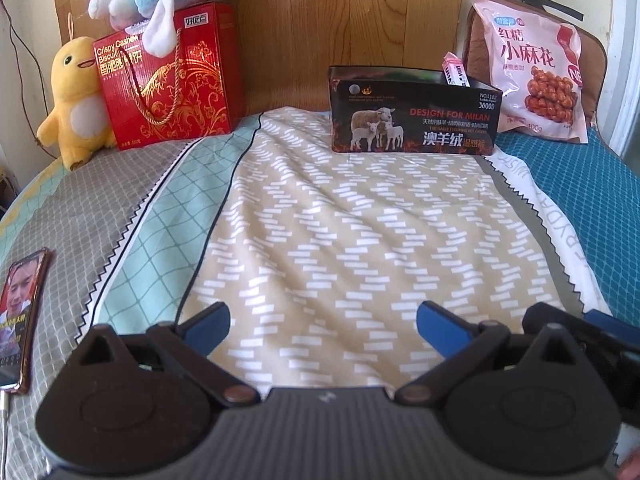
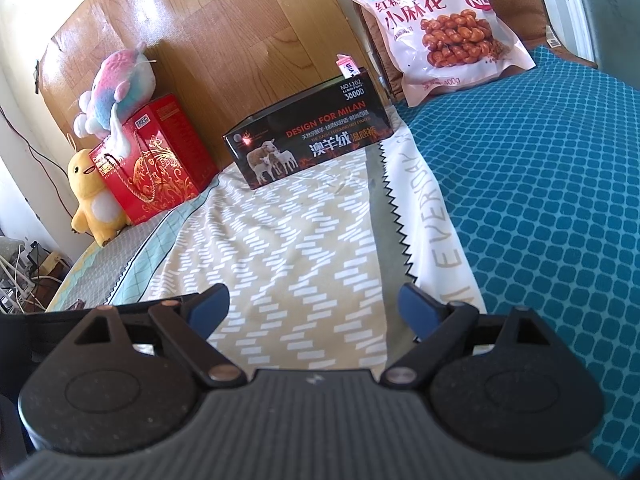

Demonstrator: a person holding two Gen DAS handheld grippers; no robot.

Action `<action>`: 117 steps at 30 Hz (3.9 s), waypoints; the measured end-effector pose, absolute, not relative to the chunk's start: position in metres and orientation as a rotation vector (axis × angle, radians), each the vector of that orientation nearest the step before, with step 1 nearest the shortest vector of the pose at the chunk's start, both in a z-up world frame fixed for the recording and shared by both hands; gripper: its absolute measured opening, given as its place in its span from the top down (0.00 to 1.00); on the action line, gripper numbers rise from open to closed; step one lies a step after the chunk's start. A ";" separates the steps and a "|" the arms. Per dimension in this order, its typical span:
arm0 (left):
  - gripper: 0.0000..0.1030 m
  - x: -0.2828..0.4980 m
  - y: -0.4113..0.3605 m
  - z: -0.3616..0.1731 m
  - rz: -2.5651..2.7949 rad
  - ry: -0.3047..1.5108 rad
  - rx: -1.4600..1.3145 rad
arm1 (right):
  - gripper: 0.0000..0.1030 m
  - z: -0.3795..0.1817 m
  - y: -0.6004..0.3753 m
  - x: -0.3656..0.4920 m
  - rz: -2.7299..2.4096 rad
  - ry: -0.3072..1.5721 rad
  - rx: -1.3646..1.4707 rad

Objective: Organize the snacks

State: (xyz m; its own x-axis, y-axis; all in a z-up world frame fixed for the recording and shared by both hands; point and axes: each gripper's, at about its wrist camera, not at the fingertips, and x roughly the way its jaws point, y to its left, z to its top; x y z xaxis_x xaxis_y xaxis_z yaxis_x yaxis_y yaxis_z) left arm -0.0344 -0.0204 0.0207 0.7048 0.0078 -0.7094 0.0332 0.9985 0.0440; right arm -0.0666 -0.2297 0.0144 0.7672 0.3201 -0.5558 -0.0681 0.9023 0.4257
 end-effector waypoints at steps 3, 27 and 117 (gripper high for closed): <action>0.00 -0.033 -0.019 0.019 -0.018 0.800 0.047 | 0.09 0.014 -0.230 -0.066 0.217 0.667 0.399; 0.00 -0.029 -0.017 0.010 -0.023 0.847 0.028 | 0.09 0.014 -0.234 -0.066 0.209 0.661 0.407; 0.00 -0.030 -0.020 0.010 -0.002 0.872 0.085 | 0.09 0.015 -0.234 -0.068 0.183 0.645 0.406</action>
State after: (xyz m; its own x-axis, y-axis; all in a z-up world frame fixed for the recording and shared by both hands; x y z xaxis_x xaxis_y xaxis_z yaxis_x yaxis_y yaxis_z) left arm -0.0303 -0.0197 0.0101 0.6437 0.0329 -0.7646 0.0367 0.9966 0.0738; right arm -0.0679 -0.2335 0.0152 0.7867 0.2889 -0.5456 -0.0404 0.9060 0.4214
